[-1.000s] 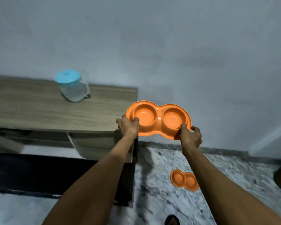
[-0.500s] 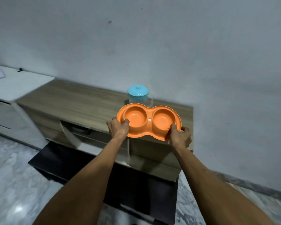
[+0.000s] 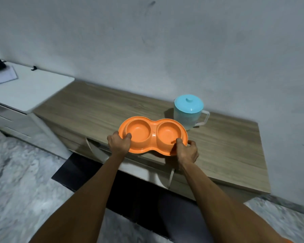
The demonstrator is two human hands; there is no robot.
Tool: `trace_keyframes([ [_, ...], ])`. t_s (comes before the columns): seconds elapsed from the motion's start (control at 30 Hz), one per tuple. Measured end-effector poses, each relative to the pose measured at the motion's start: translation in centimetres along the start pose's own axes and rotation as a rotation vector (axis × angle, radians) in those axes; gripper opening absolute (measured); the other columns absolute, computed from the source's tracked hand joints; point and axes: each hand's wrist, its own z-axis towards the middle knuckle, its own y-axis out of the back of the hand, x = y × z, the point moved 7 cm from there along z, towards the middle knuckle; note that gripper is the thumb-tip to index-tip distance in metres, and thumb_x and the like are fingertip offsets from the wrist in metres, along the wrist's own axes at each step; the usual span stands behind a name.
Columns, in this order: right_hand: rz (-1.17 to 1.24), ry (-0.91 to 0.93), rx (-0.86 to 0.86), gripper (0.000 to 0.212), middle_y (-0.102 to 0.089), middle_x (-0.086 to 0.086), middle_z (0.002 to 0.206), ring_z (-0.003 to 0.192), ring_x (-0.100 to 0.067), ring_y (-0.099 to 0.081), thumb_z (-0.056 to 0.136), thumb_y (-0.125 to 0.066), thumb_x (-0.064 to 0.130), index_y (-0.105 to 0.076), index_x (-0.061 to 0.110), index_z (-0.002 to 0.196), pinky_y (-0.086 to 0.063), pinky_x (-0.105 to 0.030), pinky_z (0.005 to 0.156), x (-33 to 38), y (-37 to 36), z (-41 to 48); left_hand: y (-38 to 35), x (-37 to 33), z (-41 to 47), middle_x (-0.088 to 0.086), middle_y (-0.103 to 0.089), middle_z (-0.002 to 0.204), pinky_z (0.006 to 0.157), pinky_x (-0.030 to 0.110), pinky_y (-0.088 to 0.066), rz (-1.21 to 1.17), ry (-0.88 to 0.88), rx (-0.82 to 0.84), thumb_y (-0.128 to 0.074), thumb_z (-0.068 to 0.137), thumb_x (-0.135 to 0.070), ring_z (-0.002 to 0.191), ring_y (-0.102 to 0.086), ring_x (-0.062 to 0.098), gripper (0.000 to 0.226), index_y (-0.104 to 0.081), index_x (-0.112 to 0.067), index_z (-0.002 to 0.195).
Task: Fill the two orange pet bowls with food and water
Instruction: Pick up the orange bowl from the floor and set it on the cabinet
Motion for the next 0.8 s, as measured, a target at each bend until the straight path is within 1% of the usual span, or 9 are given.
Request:
trace_keyframes([
  [0.1,-0.032,-0.010,-0.007,0.057,-0.060,-0.015,0.125,0.118,-0.034,-0.055,0.083,-0.067,0.044,-0.055,0.014,0.130,-0.047,-0.048,0.100,0.0,-2.7,0.6,-0.4,1.0,3.4,0.026,-0.063,0.111,0.091,0.047,-0.050,0.058,0.018,0.024,-0.070,0.082,-0.035,0.102,-0.060,0.043,0.045,-0.066,0.003,0.106],
  [0.2,-0.056,-0.023,-0.033,0.054,-0.063,-0.014,0.121,0.114,-0.035,-0.056,0.083,-0.067,0.044,-0.057,0.013,0.126,-0.047,-0.048,0.098,-0.1,-4.9,1.4,-1.1,1.0,6.7,0.025,-0.066,0.105,0.085,0.042,-0.049,0.098,-0.025,0.056,-0.071,0.082,-0.036,0.098,-0.062,0.042,0.044,-0.068,0.004,0.102],
  [0.33,-0.111,-0.067,-0.083,0.051,-0.063,-0.014,0.120,0.112,-0.034,-0.057,0.084,-0.066,0.045,-0.058,0.014,0.123,-0.046,-0.044,0.092,0.1,-7.6,2.3,-2.5,1.3,10.8,0.020,-0.070,0.098,0.077,0.037,-0.047,0.091,-0.024,0.158,-0.069,0.084,-0.033,0.093,-0.065,0.038,0.040,-0.070,0.003,0.100],
  [0.4,-0.132,-0.092,-0.116,0.050,-0.062,-0.014,0.120,0.113,-0.036,-0.057,0.084,-0.066,0.045,-0.059,0.014,0.122,-0.045,-0.042,0.091,0.1,-8.7,2.5,-3.2,1.6,12.7,0.022,-0.071,0.096,0.079,0.040,-0.052,0.094,-0.031,0.193,-0.070,0.081,-0.035,0.094,-0.067,0.040,0.041,-0.070,0.002,0.096],
  [0.47,-0.141,-0.115,-0.149,0.051,-0.061,-0.015,0.122,0.115,-0.037,-0.056,0.084,-0.066,0.046,-0.059,0.014,0.123,-0.045,-0.043,0.092,0.1,-9.7,2.6,-3.8,1.8,14.2,0.023,-0.070,0.097,0.085,0.045,-0.054,0.117,-0.027,0.221,-0.068,0.076,-0.043,0.097,-0.065,0.041,0.049,-0.070,0.001,0.097],
  [0.53,-0.147,-0.128,-0.184,0.053,-0.061,-0.015,0.125,0.117,-0.037,-0.055,0.084,-0.066,0.047,-0.058,0.015,0.125,-0.044,-0.045,0.095,0.2,-10.5,2.9,-4.5,2.0,15.7,0.021,-0.070,0.094,0.084,0.049,-0.054,0.133,-0.041,0.233,-0.060,0.068,-0.053,0.096,-0.064,0.041,0.057,-0.070,-0.002,0.092],
  [0.57,-0.151,-0.131,-0.197,0.054,-0.060,-0.015,0.126,0.118,-0.037,-0.055,0.084,-0.065,0.048,-0.058,0.015,0.126,-0.044,-0.046,0.096,0.2,-10.9,3.0,-4.9,2.0,16.3,0.020,-0.070,0.094,0.084,0.049,-0.054,0.147,-0.044,0.241,-0.058,0.066,-0.055,0.096,-0.064,0.040,0.058,-0.070,-0.004,0.092],
  [0.7,-0.150,-0.139,-0.252,0.056,-0.060,-0.015,0.129,0.120,-0.036,-0.054,0.083,-0.065,0.048,-0.057,0.016,0.128,-0.044,-0.046,0.099,0.4,-11.5,3.6,-5.5,1.5,17.3,0.017,-0.070,0.099,0.084,0.047,-0.055,0.216,-0.037,0.283,-0.060,0.070,-0.055,0.097,-0.064,0.038,0.056,-0.071,-0.007,0.097],
  [0.8,-0.174,-0.124,-0.276,0.058,-0.060,-0.015,0.129,0.121,-0.036,-0.054,0.084,-0.064,0.049,-0.057,0.015,0.130,-0.043,-0.044,0.098,0.5,-11.6,3.9,-5.9,1.2,17.5,0.017,-0.070,0.103,0.086,0.047,-0.054,0.267,-0.047,0.303,-0.063,0.074,-0.054,0.100,-0.063,0.038,0.053,-0.072,-0.008,0.100],
])
